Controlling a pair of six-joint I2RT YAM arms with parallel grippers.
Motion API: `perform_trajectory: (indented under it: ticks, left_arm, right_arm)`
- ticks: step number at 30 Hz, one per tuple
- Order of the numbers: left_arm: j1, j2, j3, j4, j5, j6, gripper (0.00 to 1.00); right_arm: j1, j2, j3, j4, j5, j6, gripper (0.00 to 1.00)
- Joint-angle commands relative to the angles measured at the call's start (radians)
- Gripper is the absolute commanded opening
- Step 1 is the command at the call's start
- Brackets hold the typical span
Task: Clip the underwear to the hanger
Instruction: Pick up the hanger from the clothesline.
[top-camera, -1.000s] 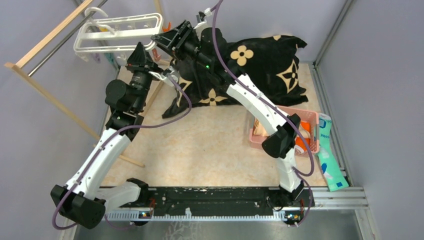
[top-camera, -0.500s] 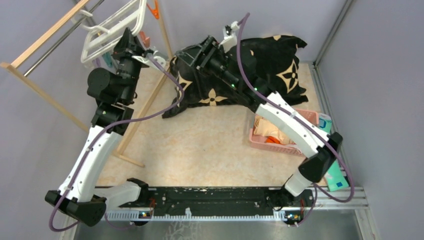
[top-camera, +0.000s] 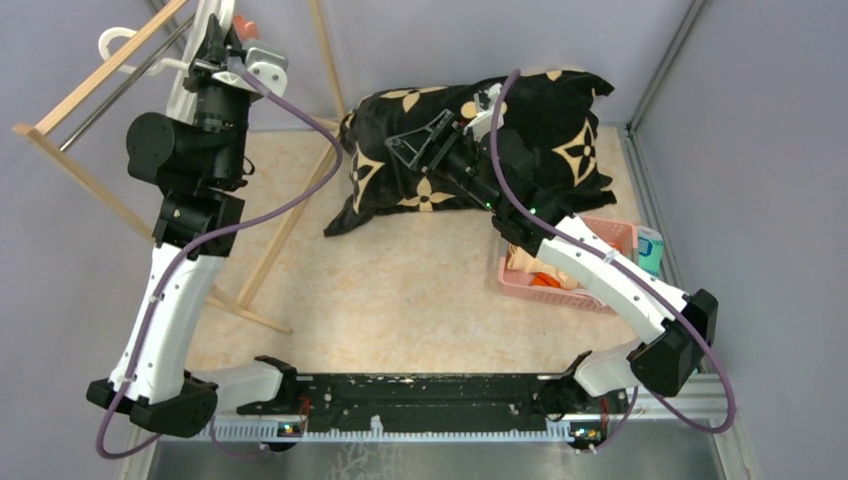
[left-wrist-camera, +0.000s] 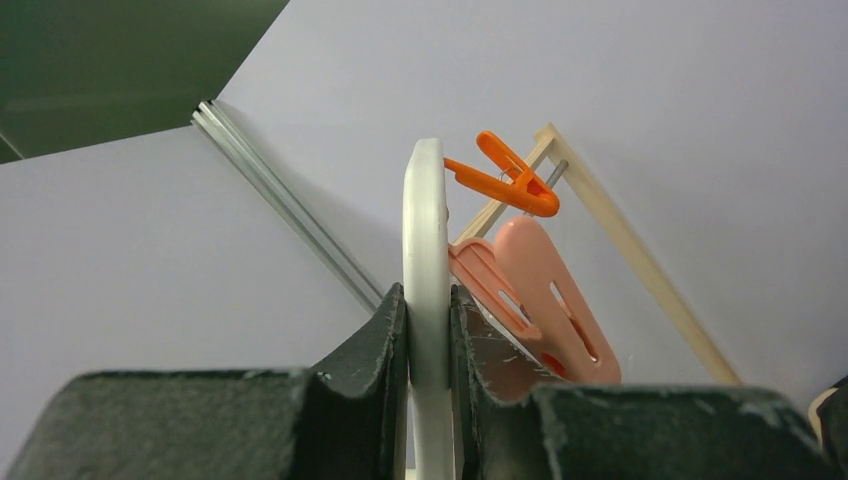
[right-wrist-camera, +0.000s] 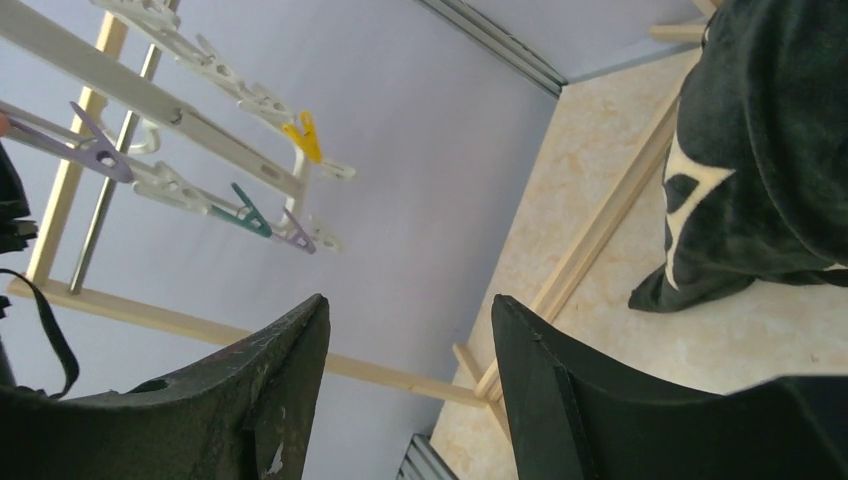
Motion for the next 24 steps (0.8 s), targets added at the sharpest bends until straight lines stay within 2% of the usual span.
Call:
perform_trajectory:
  ticks: [1, 6, 11, 16, 21, 24]
  left_arm:
    - [0.004, -0.007, 0.012, 0.063, -0.031, 0.023, 0.03]
    - [0.004, 0.039, 0.014, 0.059, -0.152, 0.035, 0.05]
    - [0.006, 0.057, 0.013, -0.022, -0.209, -0.029, 0.05]
    - [0.004, 0.005, -0.091, -0.116, -0.121, -0.137, 0.00]
    - [0.000, -0.067, -0.155, -0.237, 0.063, -0.224, 0.00]
    - [-0.051, -0.118, -0.222, -0.272, 0.153, -0.223, 0.00]
  right_arm:
    - [-0.019, -0.059, -0.011, 0.033, 0.010, -0.016, 0.61]
    - [-0.027, -0.104, -0.062, 0.000, 0.034, -0.035, 0.61]
    - [-0.039, -0.165, -0.123, -0.019, 0.064, -0.048, 0.61]
    - [-0.055, -0.214, -0.152, -0.053, 0.087, -0.077, 0.61]
    - [-0.075, -0.280, -0.184, -0.105, 0.139, -0.140, 0.61]
    - [-0.085, -0.327, -0.206, -0.161, 0.196, -0.185, 0.61]
